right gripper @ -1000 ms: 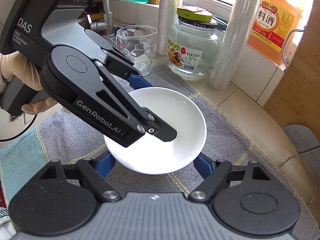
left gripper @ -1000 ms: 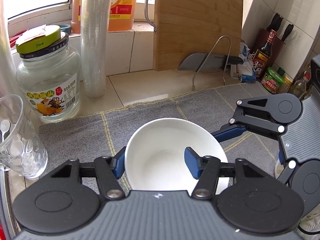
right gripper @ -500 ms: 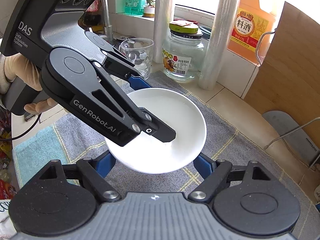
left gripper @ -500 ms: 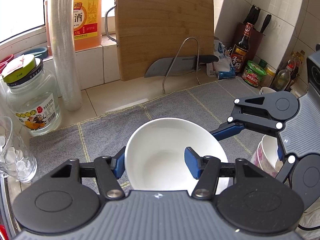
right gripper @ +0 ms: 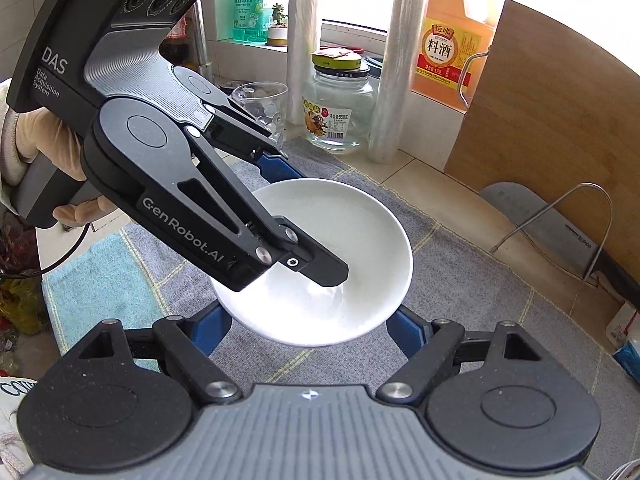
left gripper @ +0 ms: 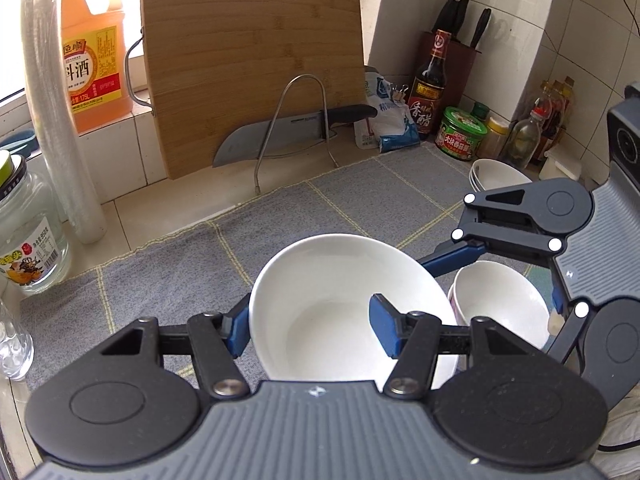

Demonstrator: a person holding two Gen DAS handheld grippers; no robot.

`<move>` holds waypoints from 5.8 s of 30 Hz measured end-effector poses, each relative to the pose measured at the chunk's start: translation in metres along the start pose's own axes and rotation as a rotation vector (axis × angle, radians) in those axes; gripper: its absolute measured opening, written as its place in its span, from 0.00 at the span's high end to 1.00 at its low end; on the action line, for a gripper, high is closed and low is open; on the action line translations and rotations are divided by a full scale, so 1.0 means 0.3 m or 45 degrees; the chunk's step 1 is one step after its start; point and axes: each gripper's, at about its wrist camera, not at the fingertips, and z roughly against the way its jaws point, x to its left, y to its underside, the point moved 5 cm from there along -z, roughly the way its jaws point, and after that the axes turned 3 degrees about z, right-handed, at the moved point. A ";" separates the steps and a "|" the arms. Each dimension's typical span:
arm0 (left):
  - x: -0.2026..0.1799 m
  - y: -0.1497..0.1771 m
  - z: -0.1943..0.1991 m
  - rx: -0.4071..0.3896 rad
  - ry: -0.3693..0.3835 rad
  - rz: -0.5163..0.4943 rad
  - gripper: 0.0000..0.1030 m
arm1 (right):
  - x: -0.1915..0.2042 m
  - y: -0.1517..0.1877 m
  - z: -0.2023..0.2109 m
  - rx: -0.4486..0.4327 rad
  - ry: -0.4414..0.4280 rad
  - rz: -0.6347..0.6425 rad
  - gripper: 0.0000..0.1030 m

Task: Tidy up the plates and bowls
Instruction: 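Carry the gripped bowl with both tools toward the bowl stack, then lower the bowl onto the bowl stack and open both tools, then grip the stack of three bowls from opposite sides with both tools, then lift the bowl stack with both tools and carry it toward the flowered plates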

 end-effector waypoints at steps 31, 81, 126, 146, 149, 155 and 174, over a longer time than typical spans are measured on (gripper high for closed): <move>-0.377 -0.135 -0.185 0.044 0.276 -0.250 0.42 | -0.174 0.254 0.282 0.032 0.253 -0.244 0.15; -0.408 -0.013 -0.240 0.131 0.326 -0.198 0.21 | -0.092 0.332 0.259 0.062 0.156 -0.353 0.01; -0.433 0.269 -0.141 -0.043 0.088 -0.342 0.01 | -0.127 0.490 0.202 0.110 0.092 -0.115 0.00; -0.433 0.256 -0.272 0.029 0.051 -0.392 0.01 | -0.142 0.509 0.119 0.127 -0.026 0.069 0.00; -0.434 0.245 -0.263 0.029 0.100 -0.411 0.02 | -0.147 0.499 0.120 0.113 -0.039 0.089 0.01; -0.443 0.234 -0.252 0.039 0.190 -0.525 0.04 | -0.147 0.479 0.116 0.115 -0.088 0.148 0.03; -0.428 0.182 -0.301 0.162 0.450 -0.597 0.14 | -0.159 0.443 0.071 0.194 -0.266 0.205 0.12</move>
